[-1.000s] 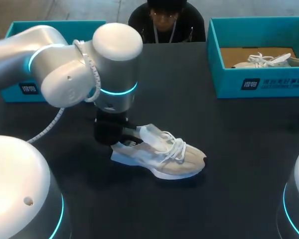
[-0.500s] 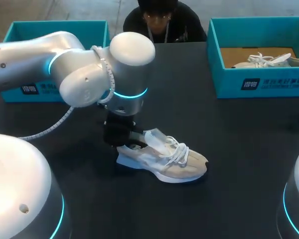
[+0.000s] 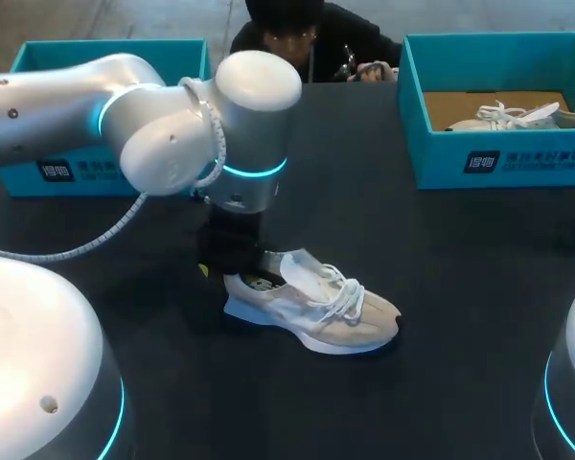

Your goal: Take the shoe out of the shoebox, open the shoe tongue, remove and reinsert the insole, then place the shoe into the shoebox

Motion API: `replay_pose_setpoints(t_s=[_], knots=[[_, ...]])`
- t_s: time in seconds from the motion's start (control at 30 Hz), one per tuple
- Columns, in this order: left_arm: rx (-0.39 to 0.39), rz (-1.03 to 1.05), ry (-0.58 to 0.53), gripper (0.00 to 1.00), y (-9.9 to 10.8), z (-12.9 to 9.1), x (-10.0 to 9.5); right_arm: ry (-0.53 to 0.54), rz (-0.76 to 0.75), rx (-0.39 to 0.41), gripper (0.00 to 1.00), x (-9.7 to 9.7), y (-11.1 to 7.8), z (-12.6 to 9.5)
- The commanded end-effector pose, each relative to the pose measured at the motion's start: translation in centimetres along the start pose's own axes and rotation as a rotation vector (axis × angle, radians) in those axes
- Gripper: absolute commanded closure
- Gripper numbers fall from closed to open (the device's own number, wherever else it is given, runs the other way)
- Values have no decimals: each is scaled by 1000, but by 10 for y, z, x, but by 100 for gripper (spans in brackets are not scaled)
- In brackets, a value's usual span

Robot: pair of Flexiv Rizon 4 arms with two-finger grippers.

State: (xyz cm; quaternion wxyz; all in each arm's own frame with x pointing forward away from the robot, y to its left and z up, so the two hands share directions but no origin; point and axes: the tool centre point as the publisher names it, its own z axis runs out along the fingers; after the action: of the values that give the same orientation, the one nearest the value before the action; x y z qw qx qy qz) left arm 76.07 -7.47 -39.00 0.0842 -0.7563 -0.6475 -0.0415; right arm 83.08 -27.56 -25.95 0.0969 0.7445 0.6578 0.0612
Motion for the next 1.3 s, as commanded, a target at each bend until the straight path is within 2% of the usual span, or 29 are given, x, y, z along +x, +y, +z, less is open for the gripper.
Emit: replay_pose_setpoints(t_s=[0.03, 0.17, 0.3, 0.4, 0.7, 0.8, 1.3], knots=[[-9, -10, -37, 0, -7, -18, 11, 2, -1, -1, 0, 0, 0, 0], [-2, -12, -106, 0, -9, -35, 13, 2, -1, -1, 0, 0, 0, 0], [1, -41, -111, 0, -11, -56, 13, 2, -1, -1, 0, 0, 0, 0], [45, -86, -115, 0, -12, -72, 15, 2, -1, -1, 0, 0, 0, 0], [150, -341, 27, 0, -27, -111, 20, 2, -1, -1, 0, 0, 0, 0], [154, -386, 112, 0, -35, -120, 17, 2, -1, -1, 0, 0, 0, 0], [154, -386, 112, 0, -35, -120, 17, 2, -1, -1, 0, 0, 0, 0]])
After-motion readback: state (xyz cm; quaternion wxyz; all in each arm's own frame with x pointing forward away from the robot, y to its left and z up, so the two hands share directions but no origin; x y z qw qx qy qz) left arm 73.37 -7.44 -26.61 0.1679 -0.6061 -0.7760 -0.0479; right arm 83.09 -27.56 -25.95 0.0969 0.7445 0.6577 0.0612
